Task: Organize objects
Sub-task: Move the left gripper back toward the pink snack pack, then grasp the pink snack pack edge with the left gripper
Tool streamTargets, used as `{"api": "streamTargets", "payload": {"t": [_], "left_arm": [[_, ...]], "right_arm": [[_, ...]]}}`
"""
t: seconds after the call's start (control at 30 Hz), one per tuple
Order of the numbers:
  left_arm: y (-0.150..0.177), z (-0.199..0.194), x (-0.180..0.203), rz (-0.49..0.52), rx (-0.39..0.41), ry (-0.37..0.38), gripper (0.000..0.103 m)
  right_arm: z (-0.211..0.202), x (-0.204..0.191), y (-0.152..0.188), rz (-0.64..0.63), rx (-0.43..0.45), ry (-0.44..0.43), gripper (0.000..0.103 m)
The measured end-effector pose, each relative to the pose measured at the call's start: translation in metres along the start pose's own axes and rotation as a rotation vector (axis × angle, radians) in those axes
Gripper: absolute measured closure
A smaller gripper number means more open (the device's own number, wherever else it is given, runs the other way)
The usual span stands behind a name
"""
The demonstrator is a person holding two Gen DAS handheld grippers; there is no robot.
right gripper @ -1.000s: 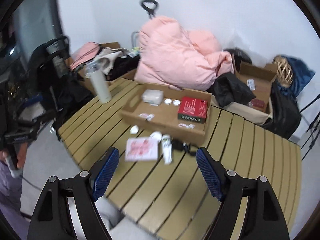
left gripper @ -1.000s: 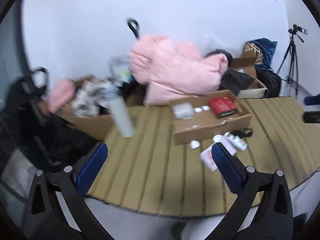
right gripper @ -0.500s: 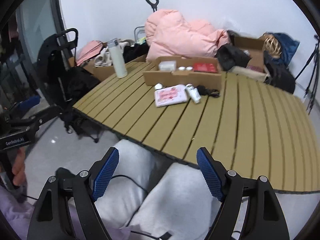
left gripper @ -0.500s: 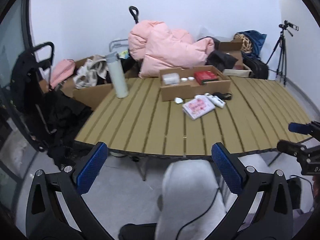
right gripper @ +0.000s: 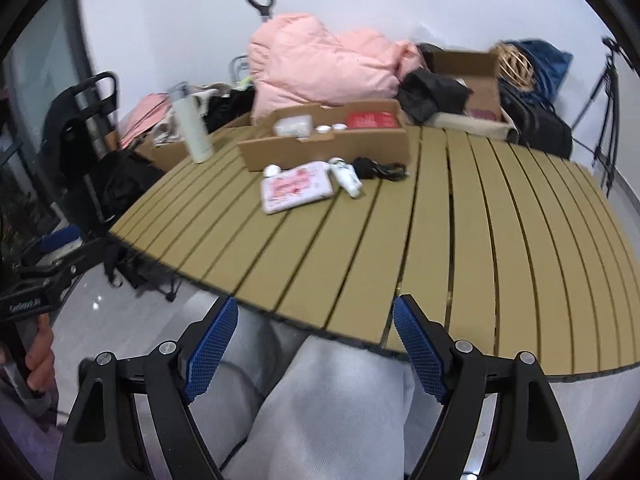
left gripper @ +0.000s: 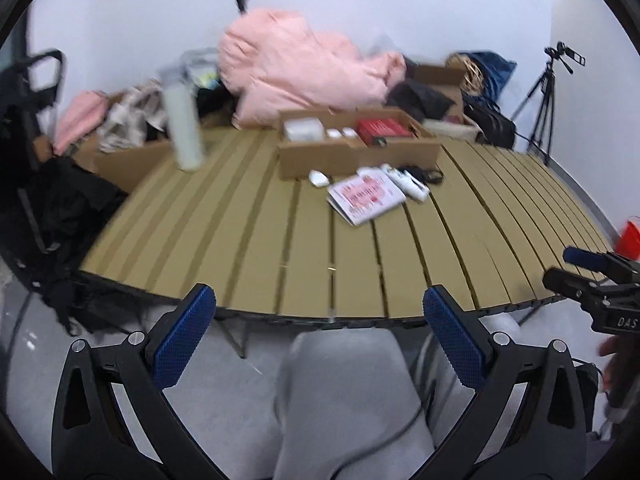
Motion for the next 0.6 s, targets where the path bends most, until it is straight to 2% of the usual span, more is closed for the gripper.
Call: {"api": "streamTargets", "payload": {"t": [0.03,0.07,0.2,0.3,0.33,0.37,0.43,0.5,0.6], "left_arm": [[-0.005,0.016,-0.001,-0.01,-0.026,0.019,0.0],[-0.01,0.031,-0.002,-0.026,-0.038,0.037,0.0],[-0.035,0.076,-0.008,-0.092,-0.03,0.096,0.002],[-0.053,0.118,-0.012,-0.154,-0.061,0.129,0.005],[-0.057,0.135,-0.012,-0.171,-0.078,0.125,0.008],[-0.061,0.151,-0.012,-0.188,-0.104,0.123,0.015],[-0.065,0.172,-0.014,-0.222,-0.142,0.132,0.026],[-0.066,0.186,-0.017,-0.263,-0.158,0.151,0.034],[-0.067,0.199,-0.018,-0.295,-0.168,0.167,0.039]], "right_arm": [[0.008,0.005,-0.002,0.019,0.014,-0.002,0.004],[0.016,0.01,-0.006,0.032,0.021,-0.022,0.0],[0.067,0.016,-0.037,-0.004,-0.1,-0.069,0.0],[0.099,0.014,-0.064,-0.014,-0.098,-0.095,0.0],[0.113,0.01,-0.073,-0.032,-0.1,-0.095,0.007],[0.127,0.007,-0.083,-0.054,-0.107,-0.098,0.022],[0.158,0.002,-0.101,-0.078,-0.116,-0.11,0.041],[0.188,0.0,-0.116,-0.084,-0.135,-0.118,0.043],[0.224,-0.002,-0.13,-0.072,-0.154,-0.146,0.049]]}}
Point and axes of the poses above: each gripper's, at about its wrist camera, not at the fingertips, and z roughly the way its jaws point, x to its right, y to its underside, the point moved 1 cm from there along z, roughly the way its jaws point
